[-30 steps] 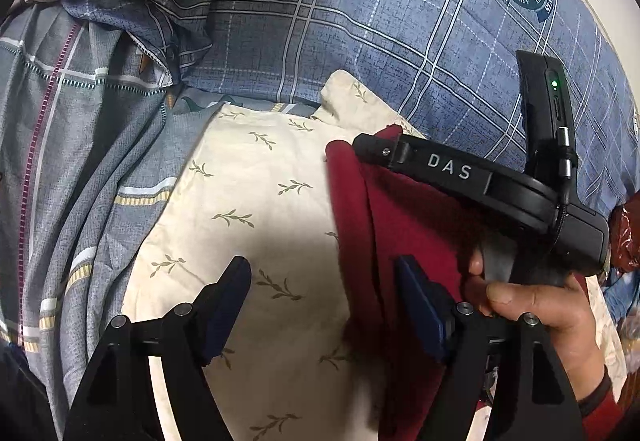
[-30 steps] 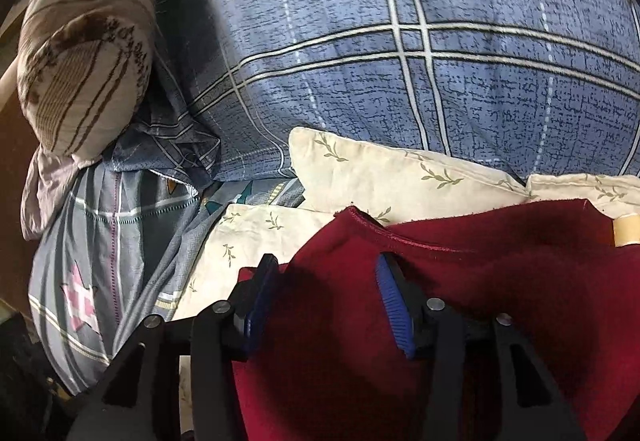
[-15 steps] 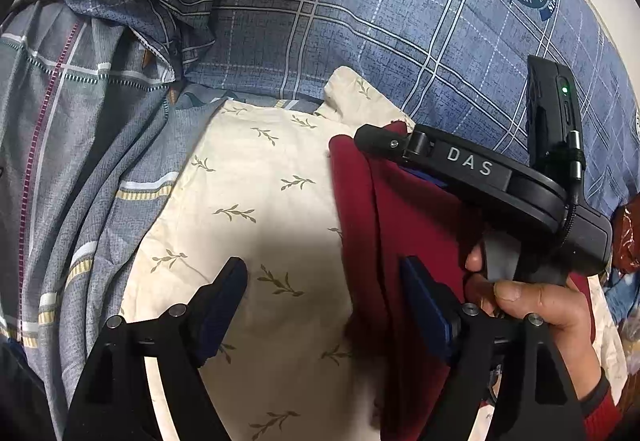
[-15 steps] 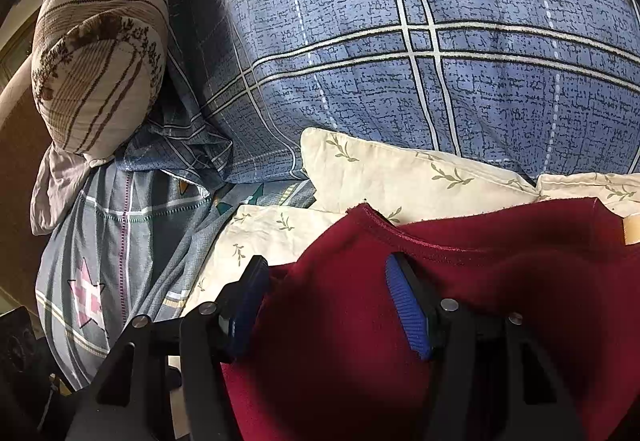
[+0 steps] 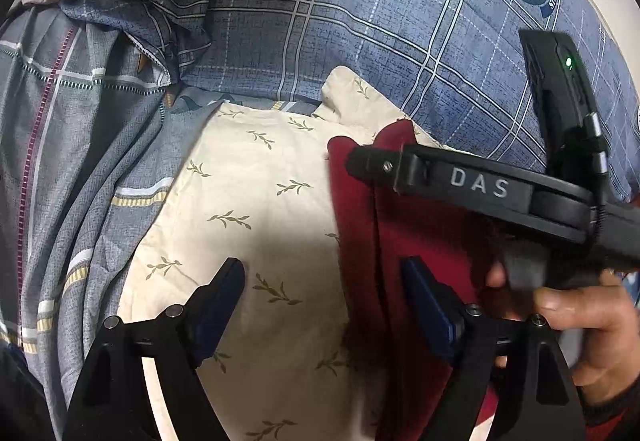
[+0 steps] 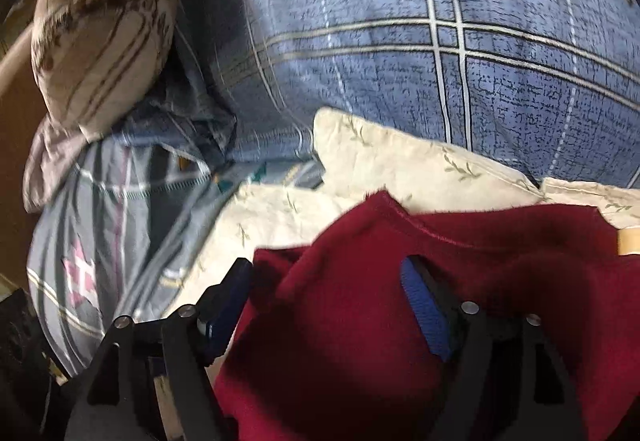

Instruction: Fold small clothes

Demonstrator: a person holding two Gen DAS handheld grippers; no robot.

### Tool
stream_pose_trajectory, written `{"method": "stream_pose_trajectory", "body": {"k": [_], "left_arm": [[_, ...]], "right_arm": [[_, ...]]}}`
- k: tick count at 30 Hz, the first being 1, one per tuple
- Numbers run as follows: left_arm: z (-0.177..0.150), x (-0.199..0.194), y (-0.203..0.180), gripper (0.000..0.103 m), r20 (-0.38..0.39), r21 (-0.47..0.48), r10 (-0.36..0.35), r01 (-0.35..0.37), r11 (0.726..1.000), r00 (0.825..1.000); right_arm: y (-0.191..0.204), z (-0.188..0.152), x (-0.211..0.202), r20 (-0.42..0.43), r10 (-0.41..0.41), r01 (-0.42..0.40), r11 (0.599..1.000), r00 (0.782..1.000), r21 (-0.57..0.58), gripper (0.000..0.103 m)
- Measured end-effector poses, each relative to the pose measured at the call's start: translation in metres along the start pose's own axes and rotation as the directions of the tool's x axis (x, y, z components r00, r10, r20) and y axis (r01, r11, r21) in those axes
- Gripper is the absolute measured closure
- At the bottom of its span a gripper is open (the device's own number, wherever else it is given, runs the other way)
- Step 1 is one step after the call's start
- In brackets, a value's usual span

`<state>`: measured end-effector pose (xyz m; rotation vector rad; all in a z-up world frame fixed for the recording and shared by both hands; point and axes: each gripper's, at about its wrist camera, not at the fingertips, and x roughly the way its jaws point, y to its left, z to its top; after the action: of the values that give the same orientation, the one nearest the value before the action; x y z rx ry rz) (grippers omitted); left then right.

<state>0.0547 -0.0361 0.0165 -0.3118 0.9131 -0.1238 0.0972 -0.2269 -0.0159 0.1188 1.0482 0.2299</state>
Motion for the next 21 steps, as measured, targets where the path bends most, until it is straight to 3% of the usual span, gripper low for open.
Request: {"method": "stream_pose_trajectory", "body": {"k": [6, 12, 15, 18, 21], "left_arm": [[-0.001, -0.001, -0.002, 0.021, 0.003, 0.009, 0.003, -0.003, 1.000, 1.000], [0.000, 0.001, -0.002, 0.021, 0.000, 0.006, 0.001, -0.001, 1.000, 1.000], [0.001, 0.001, -0.004, 0.021, 0.000, 0.009, -0.018, 0.018, 1.000, 1.000], [0.001, 0.003, -0.007, 0.019, -0.008, 0.011, -0.039, 0.040, 0.999, 0.999], [0.001, 0.005, -0.011, 0.019, 0.016, 0.018, -0.048, 0.047, 0.999, 0.999]], "right_arm": [[0.014, 0.002, 0.000, -0.107, -0.104, 0.102, 0.994, 0.989, -0.026, 0.017], [0.036, -0.011, 0.018, -0.060, -0.248, 0.233, 0.953, 0.967, -0.192, 0.016], [0.026, -0.011, 0.006, -0.033, -0.188, 0.181, 0.973, 0.982, -0.145, 0.033], [0.018, -0.009, -0.014, -0.027, -0.070, 0.067, 0.993, 0.997, -0.101, 0.070], [0.020, -0.008, -0.030, 0.000, -0.041, 0.041, 0.994, 0.999, -0.104, 0.080]]}}
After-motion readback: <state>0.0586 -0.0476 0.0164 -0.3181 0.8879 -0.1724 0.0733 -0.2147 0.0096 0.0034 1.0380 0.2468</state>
